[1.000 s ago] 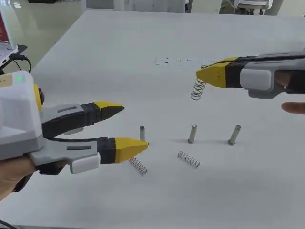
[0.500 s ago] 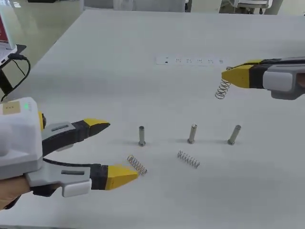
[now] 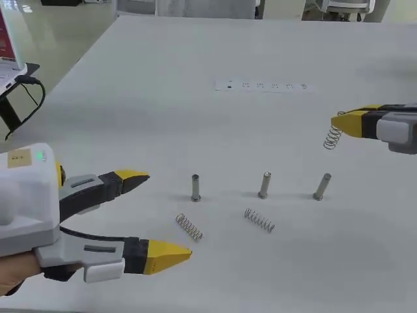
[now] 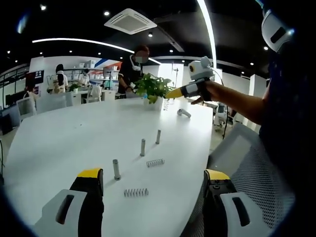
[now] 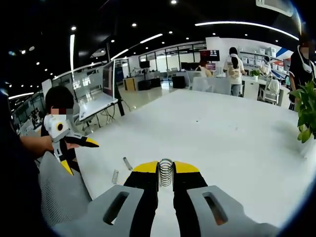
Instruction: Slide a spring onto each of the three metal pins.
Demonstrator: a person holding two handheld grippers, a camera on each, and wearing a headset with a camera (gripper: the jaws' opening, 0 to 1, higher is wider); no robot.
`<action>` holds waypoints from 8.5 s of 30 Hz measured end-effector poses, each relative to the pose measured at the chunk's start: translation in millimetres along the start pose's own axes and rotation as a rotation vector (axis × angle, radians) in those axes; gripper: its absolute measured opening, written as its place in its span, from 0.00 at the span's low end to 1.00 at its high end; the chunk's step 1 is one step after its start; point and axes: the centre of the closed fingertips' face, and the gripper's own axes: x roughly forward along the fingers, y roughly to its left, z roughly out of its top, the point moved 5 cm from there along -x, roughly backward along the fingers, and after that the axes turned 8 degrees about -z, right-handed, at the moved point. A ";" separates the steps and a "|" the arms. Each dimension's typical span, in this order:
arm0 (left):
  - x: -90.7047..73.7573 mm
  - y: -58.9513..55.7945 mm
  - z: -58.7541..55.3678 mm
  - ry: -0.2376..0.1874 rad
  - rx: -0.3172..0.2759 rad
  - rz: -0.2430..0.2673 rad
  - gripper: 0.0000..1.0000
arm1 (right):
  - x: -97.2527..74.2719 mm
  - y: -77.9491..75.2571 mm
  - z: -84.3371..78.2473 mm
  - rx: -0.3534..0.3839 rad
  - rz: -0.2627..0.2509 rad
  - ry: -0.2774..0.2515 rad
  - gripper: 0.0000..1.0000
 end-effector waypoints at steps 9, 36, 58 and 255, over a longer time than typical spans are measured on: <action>0.0 -1.7 -0.6 0.004 0.002 0.000 0.79 | 14.3 -15.3 -24.8 -0.018 -0.045 0.019 0.07; -0.2 -0.8 -2.5 0.009 -0.004 0.002 0.77 | 30.3 -24.3 -56.4 -0.021 -0.078 0.046 0.07; 0.0 -2.2 -3.1 0.017 -0.006 -0.003 0.75 | 38.2 -27.4 -64.1 -0.018 -0.072 0.057 0.08; 8.2 -9.4 64.7 -0.250 -0.119 -0.077 0.17 | 29.4 191.5 40.6 0.050 0.545 -0.027 0.08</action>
